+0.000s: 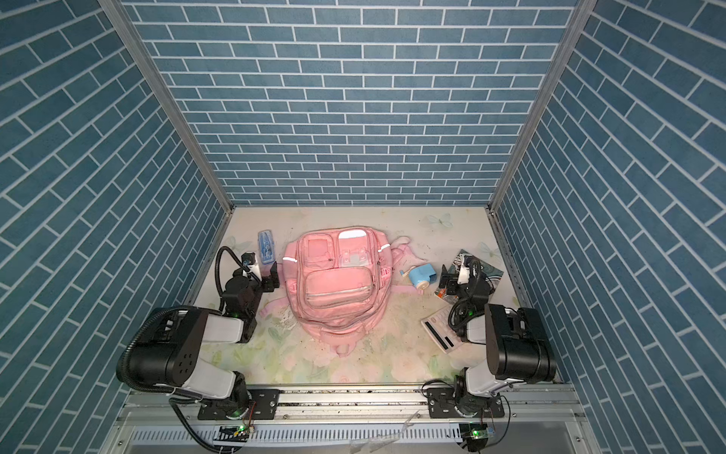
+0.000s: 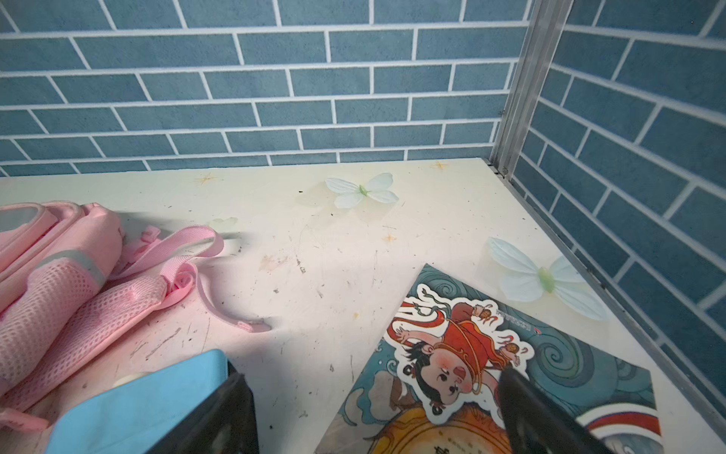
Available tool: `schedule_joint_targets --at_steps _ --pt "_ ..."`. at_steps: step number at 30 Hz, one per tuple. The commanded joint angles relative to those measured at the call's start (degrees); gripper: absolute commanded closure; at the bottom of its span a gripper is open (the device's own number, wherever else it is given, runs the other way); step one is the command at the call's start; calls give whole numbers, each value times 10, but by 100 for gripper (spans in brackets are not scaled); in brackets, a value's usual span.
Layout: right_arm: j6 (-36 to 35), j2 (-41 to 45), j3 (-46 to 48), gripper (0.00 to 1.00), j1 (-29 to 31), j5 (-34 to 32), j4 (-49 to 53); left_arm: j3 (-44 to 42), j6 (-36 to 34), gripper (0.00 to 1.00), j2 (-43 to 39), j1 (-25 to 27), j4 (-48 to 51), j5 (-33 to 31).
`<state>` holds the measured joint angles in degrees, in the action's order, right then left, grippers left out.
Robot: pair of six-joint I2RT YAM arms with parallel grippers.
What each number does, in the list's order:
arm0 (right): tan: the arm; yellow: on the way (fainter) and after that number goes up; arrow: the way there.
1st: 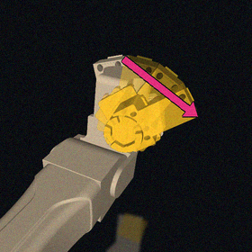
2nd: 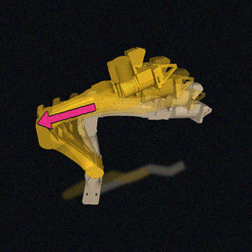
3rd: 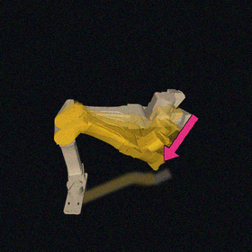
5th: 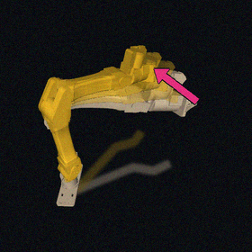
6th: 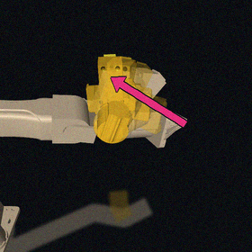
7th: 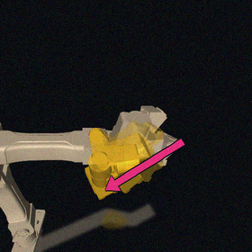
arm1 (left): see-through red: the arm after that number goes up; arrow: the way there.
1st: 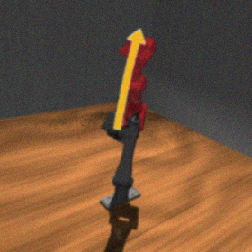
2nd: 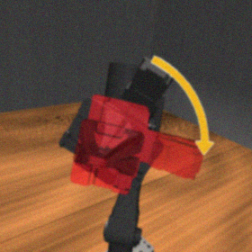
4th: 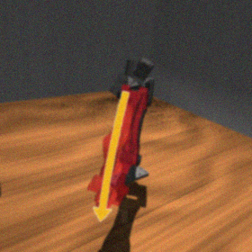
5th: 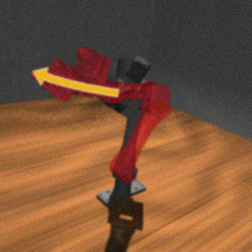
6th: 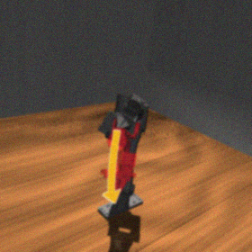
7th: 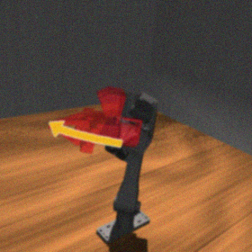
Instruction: Pack the student bag
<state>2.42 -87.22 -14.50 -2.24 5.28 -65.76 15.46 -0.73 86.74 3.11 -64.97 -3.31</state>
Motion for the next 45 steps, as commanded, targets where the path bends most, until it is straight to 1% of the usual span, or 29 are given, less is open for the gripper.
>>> schedule_joint_targets --at_steps 1,30,33,35,37,38,39,40,41,42,43,44,45 --pt "-19 -2 2 1 4 -17 -22 1 -5 14 0 -2 -5 2" --pt "-14 -3 -3 1 2 -12 -14 4 -5 14 1 -2 -3 2" --pt "-14 6 8 5 2 -17 -32 0 -3 14 -4 -2 -9 -1" --pt "-17 42 14 7 2 -13 -15 12 5 14 -37 -2 36 -20" --pt "-24 99 5 9 6 -7 50 35 7 14 -85 -1 111 -39" --pt "-22 132 -14 9 11 -7 108 55 18 14 -117 2 167 -55" --pt "-4 164 -43 9 11 9 187 81 42 14 -148 2 234 -64" --pt "3 183 -76 10 11 35 256 105 63 14 -172 3 283 -66" --pt "8 197 -113 11 14 68 325 137 86 14 -195 8 353 -66" --pt "18 201 -145 13 20 78 381 173 103 14 -212 21 422 -78" --pt "30 203 -167 14 28 79 418 206 116 14 -220 40 483 -105" --pt "36 204 -187 15 40 80 448 245 131 14 -224 65 550 -140" --pt "36 206 -202 15 57 76 472 284 143 14 -224 95 604 -159"
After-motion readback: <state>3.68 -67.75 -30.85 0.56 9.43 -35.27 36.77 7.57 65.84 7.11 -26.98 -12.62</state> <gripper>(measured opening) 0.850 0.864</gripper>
